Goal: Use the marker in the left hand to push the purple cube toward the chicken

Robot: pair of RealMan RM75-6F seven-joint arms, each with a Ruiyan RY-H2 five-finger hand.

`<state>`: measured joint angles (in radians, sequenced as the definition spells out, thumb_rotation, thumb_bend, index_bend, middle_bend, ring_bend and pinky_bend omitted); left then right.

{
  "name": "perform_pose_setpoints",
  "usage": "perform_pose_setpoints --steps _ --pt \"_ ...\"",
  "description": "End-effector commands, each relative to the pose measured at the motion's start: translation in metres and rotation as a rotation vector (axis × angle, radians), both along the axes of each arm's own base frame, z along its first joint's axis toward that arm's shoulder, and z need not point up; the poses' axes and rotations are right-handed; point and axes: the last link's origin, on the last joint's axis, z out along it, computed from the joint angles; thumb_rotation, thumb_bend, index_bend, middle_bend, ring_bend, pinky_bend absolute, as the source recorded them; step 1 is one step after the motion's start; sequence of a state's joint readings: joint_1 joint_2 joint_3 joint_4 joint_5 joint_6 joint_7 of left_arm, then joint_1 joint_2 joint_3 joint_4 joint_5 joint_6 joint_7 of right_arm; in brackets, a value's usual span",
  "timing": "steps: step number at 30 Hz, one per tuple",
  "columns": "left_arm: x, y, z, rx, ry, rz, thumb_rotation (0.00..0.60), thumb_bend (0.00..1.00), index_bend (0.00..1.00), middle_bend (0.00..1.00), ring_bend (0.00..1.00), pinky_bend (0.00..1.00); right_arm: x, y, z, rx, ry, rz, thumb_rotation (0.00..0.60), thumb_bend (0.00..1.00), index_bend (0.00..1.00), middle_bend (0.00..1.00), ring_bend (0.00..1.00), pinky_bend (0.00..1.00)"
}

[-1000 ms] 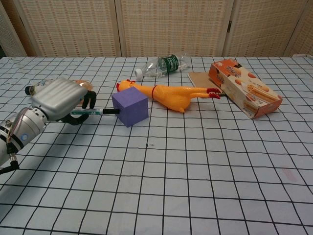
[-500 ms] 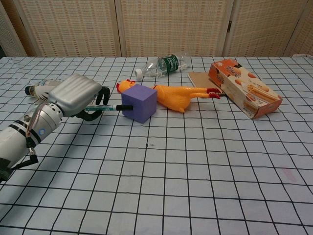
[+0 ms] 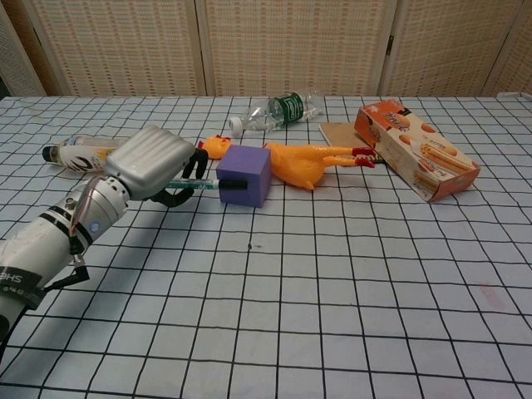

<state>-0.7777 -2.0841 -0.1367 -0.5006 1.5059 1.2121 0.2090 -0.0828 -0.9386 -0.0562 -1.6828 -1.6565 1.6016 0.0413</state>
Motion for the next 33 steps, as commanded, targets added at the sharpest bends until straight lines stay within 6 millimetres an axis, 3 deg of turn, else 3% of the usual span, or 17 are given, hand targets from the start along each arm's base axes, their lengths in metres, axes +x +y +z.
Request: perform_pose_setpoints --steps 1,7,15,20,25,33 --pt "-0.004 -0.006 0.006 0.017 -0.002 -0.014 0.6 0.63 0.79 0.81 0.81 0.96 0.001 0.002 0.001 -0.001 -0.003 0.007 0.6 0.11 0.0 0.0 0.0 0.0" --pt "-0.033 -0.038 0.032 0.055 -0.01 -0.028 0.6 0.63 0.79 0.81 0.81 0.96 0.003 0.004 0.0 0.015 -0.007 0.026 0.6 0.11 0.0 0.0 0.0 0.0" --pt "-0.104 -0.121 0.076 0.066 0.024 0.045 0.6 0.63 0.79 0.81 0.81 0.96 0.008 0.006 -0.006 0.048 -0.006 0.056 0.6 0.11 0.0 0.0 0.0 0.0" --pt "-0.136 -0.159 0.086 0.054 0.067 0.1 0.6 0.63 0.77 0.8 0.81 0.96 0.012 0.007 -0.012 0.073 -0.007 0.079 0.6 0.11 0.0 0.0 0.0 0.0" --pt "-0.147 -0.168 0.088 0.059 0.089 0.109 0.6 0.62 0.74 0.77 0.81 0.96 0.016 0.008 -0.018 0.097 -0.011 0.099 0.6 0.11 0.0 0.0 0.0 0.0" --pt "-0.165 -0.163 0.083 0.003 0.124 0.142 0.6 0.59 0.57 0.66 0.81 0.95 0.019 0.011 -0.019 0.101 -0.012 0.115 0.6 0.11 0.0 0.0 0.0 0.0"
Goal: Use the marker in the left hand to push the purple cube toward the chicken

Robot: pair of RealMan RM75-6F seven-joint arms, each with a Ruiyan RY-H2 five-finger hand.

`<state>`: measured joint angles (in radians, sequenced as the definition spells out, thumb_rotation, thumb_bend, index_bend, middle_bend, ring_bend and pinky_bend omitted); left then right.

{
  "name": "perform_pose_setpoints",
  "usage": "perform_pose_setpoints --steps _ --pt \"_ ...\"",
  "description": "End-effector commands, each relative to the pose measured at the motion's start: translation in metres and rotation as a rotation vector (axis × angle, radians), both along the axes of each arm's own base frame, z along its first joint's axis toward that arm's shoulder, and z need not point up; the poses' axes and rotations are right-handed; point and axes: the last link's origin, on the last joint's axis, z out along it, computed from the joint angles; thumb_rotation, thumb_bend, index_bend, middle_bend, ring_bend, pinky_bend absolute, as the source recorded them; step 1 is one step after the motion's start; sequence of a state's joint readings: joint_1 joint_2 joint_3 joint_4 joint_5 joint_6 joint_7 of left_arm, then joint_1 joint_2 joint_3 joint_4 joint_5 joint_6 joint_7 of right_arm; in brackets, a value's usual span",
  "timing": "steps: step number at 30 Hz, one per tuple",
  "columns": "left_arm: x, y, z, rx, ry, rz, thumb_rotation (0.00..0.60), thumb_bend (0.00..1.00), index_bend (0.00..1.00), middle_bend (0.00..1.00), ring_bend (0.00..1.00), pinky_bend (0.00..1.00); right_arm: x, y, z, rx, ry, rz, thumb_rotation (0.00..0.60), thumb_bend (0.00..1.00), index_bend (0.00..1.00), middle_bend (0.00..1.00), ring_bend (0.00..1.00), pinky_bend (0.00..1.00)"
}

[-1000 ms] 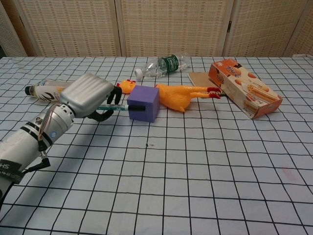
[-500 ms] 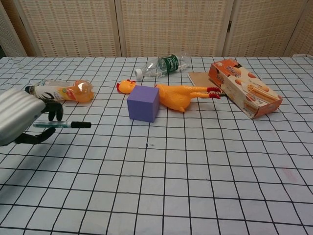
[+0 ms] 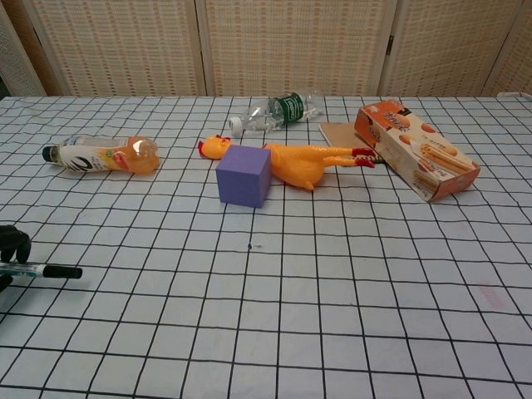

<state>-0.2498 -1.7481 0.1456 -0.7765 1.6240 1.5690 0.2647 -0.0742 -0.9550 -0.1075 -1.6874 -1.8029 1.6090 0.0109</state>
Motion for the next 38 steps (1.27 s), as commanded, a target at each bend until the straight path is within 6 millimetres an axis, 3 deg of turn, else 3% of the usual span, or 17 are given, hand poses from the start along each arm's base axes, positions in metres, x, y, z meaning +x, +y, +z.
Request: perform_pose_setpoints --steps 1,3,8,11,17,20,23,25,28,32,38 --pt "-0.008 0.003 -0.002 -0.026 0.008 0.017 0.6 0.59 0.56 0.65 0.81 0.95 0.001 0.002 0.0 -0.002 -0.001 0.003 0.6 0.11 0.0 0.0 0.0 0.0" --pt "-0.013 0.004 -0.001 -0.036 0.014 0.027 0.6 0.58 0.52 0.62 0.81 0.95 0.001 0.003 0.001 -0.006 -0.001 0.004 0.6 0.11 0.0 0.0 0.0 0.0" --pt "-0.02 0.002 0.004 -0.057 0.004 0.043 0.6 0.53 0.3 0.44 0.78 0.94 0.002 0.004 0.0 -0.009 0.001 0.006 0.6 0.11 0.0 0.0 0.0 0.0" --pt "-0.02 -0.001 0.007 -0.068 -0.016 0.051 0.6 0.5 0.21 0.36 0.77 0.94 0.002 0.005 0.0 -0.008 0.001 0.006 0.6 0.11 0.0 0.0 0.0 0.0" --pt "-0.016 -0.004 0.018 -0.053 -0.058 0.04 0.6 0.47 0.17 0.27 0.74 0.93 0.002 0.006 0.001 -0.01 0.0 0.01 0.6 0.11 0.0 0.0 0.0 0.0" --pt "-0.008 -0.009 0.035 -0.003 -0.127 0.016 0.6 0.45 0.15 0.24 0.69 0.89 0.002 0.006 0.002 -0.013 -0.001 0.01 0.6 0.11 0.0 0.0 0.0 0.0" --pt "0.005 -0.023 0.061 0.055 -0.266 -0.006 0.6 0.43 0.14 0.18 0.45 0.68 0.002 0.006 0.002 -0.015 -0.001 0.01 0.6 0.11 0.0 0.0 0.0 0.0" --pt "0.014 -0.04 0.081 0.067 -0.398 0.007 0.6 0.41 0.12 0.16 0.25 0.48 0.002 0.007 0.002 -0.016 -0.001 0.011 0.6 0.11 0.0 0.0 0.0 0.0" --pt "0.022 -0.071 0.105 0.022 -0.537 0.085 0.6 0.38 0.1 0.13 0.12 0.28 0.002 0.008 0.002 -0.014 0.0 0.014 0.6 0.11 0.0 0.0 0.0 0.0" --pt "0.017 -0.098 0.122 -0.111 -0.515 0.246 0.6 0.36 0.02 0.04 0.01 0.17 0.003 0.01 0.0 -0.006 0.003 0.018 0.6 0.11 0.0 0.0 0.0 0.0" --pt "0.018 -0.098 0.133 -0.109 -0.497 0.305 0.6 0.35 0.0 0.0 0.0 0.15 0.006 0.014 -0.004 0.015 0.007 0.036 0.6 0.11 0.0 0.0 0.0 0.0"
